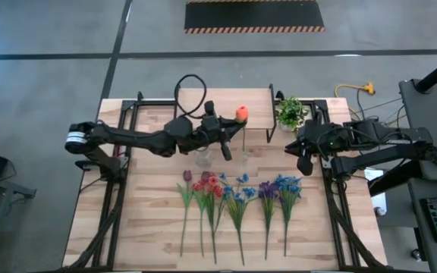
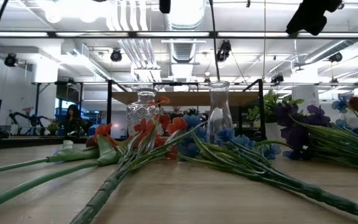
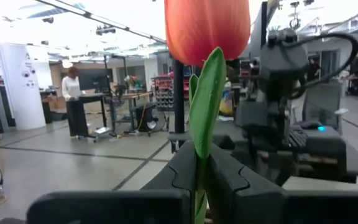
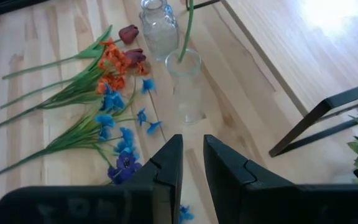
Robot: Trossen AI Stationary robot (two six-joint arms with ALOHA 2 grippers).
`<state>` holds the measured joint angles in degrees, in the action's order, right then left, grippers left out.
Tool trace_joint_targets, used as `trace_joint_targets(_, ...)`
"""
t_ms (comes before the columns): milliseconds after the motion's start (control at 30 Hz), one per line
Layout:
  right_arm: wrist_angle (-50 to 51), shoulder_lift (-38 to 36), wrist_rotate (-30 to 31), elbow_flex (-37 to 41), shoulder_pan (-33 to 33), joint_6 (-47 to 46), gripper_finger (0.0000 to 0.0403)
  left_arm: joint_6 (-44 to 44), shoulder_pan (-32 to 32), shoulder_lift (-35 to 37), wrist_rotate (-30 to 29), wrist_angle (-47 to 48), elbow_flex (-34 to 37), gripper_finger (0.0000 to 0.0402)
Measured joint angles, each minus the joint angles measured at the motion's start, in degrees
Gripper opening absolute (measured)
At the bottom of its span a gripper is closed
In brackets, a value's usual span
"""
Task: Pick and place flowers into a vace then onto a shelf
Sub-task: Put the orange flower into the right transparent vase
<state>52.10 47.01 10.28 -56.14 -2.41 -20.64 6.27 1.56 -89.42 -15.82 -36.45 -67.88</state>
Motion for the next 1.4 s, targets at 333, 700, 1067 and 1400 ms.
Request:
trace_joint_targets(333, 0.0, -0.1, 0.0, 0.0, 0.0, 0.7, 0.0057, -0.1, 0.3, -0.4, 0.2, 3.3, 0.8, 0.0003)
trace_joint_targets(700, -0.1, -0.1, 0.2, 0.0, 0.0, 1.1, 0.0057, 0.0, 1.0, -0.5, 0.2, 7.7, 1.3, 0.0039)
trace_joint_targets(1067, -0.2, -0.1, 0.2, 0.0, 0.0, 0.9, 0.0057, -6.0, 1.5, -2.1, 3.4, 14.5, 0.4, 0.0109)
trace_joint_targets(1400, -0.4, -0.1, 0.2, 0.0, 0.0, 0.7, 0.0057, -7.1, 1.9, -2.0, 6.3, 19.9, -0.1, 0.0137)
